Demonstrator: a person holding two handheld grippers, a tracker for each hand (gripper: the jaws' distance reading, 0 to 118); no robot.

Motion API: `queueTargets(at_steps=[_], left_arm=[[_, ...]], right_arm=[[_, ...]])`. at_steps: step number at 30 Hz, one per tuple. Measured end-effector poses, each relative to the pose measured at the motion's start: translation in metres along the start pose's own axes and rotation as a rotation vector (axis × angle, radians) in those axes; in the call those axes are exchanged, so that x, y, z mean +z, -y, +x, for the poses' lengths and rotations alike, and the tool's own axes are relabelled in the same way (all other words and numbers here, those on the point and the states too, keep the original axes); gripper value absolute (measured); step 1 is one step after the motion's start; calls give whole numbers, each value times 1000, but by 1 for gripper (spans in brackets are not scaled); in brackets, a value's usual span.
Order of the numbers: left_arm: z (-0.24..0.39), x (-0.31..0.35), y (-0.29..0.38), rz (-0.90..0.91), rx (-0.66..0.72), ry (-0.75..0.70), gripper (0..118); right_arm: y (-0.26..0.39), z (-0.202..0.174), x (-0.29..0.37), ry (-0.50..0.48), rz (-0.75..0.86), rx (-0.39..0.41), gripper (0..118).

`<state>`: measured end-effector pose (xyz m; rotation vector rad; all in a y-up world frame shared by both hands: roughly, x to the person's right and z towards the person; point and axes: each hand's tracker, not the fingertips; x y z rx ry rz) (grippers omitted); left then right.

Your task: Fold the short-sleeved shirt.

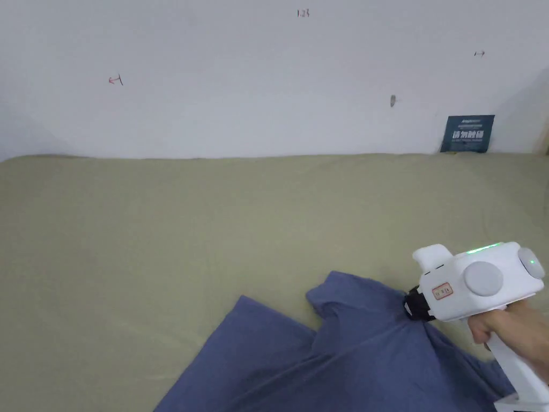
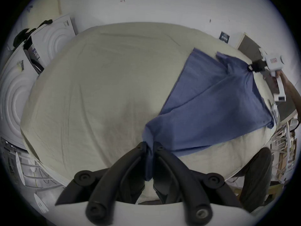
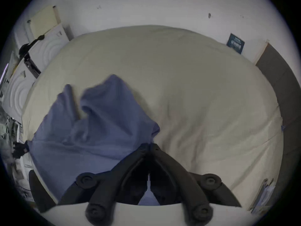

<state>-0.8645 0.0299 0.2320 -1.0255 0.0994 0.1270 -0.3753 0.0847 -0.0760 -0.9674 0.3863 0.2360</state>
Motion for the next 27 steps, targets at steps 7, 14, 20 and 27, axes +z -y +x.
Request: queueTargets(at_steps=[7,14,20,27], left_arm=[[17,82,-47,246,12,21,5],[46,169,-121,482,-31,15,5],[66,228,-180,577,-47,15,5],[79,258,-229,591,-36,30,5]], right_arm=[[-1,-11,164,53,252,35,2],[7,-16,312,136,512,7,2],[15,-8,375,206,634,-38,2],[10,5,389,227,705,-120,2]])
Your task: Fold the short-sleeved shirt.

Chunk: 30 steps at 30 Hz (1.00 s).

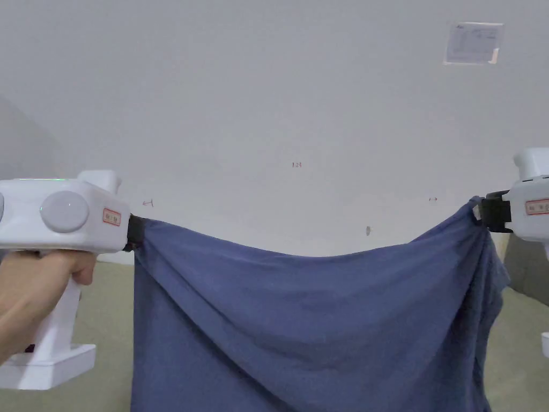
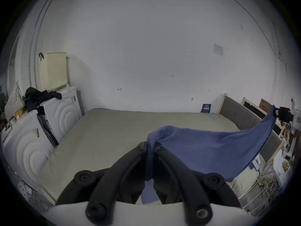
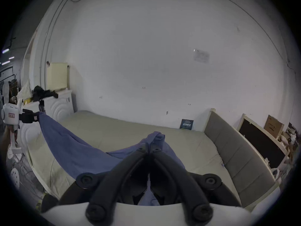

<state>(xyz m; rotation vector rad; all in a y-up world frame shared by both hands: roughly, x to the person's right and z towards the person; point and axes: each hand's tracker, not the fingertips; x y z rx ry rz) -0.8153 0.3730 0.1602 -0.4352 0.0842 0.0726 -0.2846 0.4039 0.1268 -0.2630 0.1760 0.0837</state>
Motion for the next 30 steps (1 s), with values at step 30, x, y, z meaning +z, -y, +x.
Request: queueTargets(at_steps=[30], left_arm=[[9,-164,-144,78,21,-250,5]], right_arm=[[-139,13,-229,101,47,50,2]])
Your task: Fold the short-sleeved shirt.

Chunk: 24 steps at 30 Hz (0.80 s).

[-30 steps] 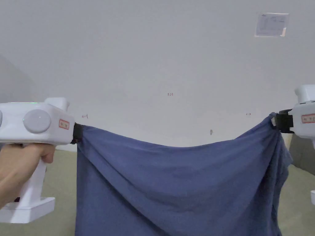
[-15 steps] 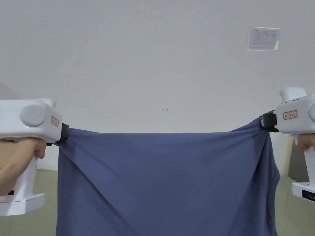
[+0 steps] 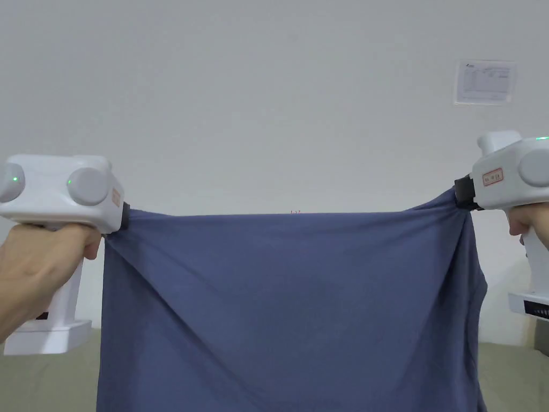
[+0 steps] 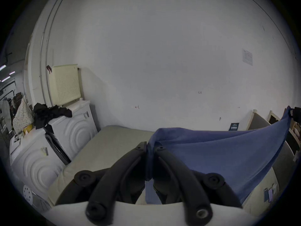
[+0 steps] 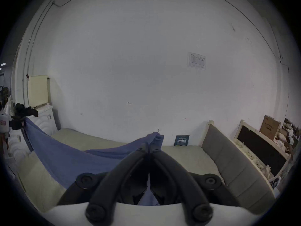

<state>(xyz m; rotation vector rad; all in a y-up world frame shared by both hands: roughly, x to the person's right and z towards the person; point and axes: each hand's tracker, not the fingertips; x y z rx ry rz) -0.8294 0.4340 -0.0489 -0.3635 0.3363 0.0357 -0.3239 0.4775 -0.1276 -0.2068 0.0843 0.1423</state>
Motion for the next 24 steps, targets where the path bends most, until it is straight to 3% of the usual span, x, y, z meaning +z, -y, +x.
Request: queueTargets(at_steps=[12,19,20,22,24], left_arm=[[17,-81,-9,35,-48,-63,5],[26,-130,37,-33,-89,-69,5],[26,-136,49,-56,-97,-61,5],[26,-143,80,-79,-101,-34,5],[22,-148,116,-131,-131,-7,5]], right_arm=[[-13,-8,-76,16,15,-31,2],[58,-18,-116,31,-83,-50,2],[74,-19,-118,25,-90,-93,2],[108,-24,-119,17,-161,-99,2],[142,-30,-107,-25,-184,-66,2]])
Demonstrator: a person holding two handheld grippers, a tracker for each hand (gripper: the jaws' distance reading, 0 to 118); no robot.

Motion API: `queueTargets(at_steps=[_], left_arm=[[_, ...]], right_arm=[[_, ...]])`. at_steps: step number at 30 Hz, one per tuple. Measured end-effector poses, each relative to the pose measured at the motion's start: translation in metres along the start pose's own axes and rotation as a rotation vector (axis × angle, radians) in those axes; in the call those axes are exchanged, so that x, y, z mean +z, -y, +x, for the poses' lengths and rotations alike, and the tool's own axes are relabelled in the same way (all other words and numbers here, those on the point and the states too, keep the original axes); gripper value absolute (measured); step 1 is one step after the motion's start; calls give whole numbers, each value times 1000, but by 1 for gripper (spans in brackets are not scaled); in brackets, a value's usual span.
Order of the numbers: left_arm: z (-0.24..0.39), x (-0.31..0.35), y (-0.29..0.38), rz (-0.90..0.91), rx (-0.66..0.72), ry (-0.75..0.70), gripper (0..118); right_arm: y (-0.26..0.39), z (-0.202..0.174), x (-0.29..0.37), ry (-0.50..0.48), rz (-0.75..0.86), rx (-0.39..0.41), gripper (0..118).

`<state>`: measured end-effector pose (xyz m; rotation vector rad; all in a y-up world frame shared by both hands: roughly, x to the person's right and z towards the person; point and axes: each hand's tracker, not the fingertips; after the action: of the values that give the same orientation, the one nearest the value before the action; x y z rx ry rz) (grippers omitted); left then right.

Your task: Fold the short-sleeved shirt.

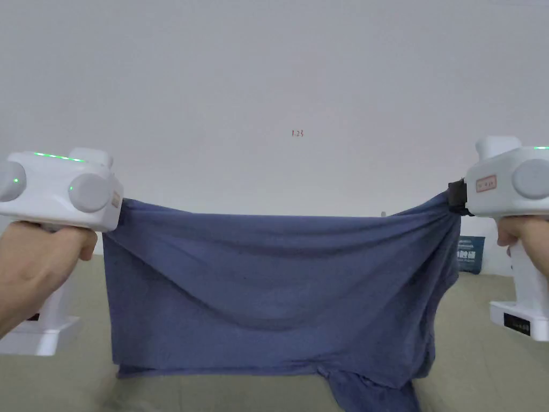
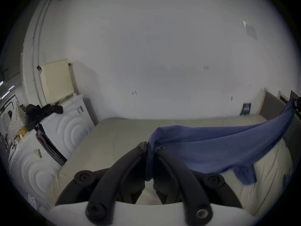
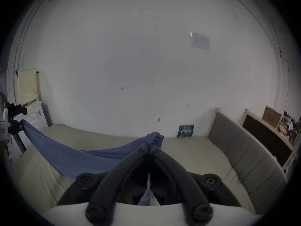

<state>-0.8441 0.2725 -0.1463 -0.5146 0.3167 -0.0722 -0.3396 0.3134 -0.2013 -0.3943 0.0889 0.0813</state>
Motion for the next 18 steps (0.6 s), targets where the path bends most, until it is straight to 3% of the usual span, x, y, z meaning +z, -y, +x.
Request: queueTargets(at_steps=[5,10,16,18], left_arm=[[-7,14,107,-92,-58,47,5],[-26,64,215,-224,-25,89,5],[-59,115,314,-301,1,104,5],[-59,137,341,-311,-45,91,5]], right_arm=[[120,-2,43,-62,-103,1,2],[235,4,106,-107,-232,-99,2],[332,6,189,-122,-316,-61,2],[358,6,211,-130,-334,-82,2]])
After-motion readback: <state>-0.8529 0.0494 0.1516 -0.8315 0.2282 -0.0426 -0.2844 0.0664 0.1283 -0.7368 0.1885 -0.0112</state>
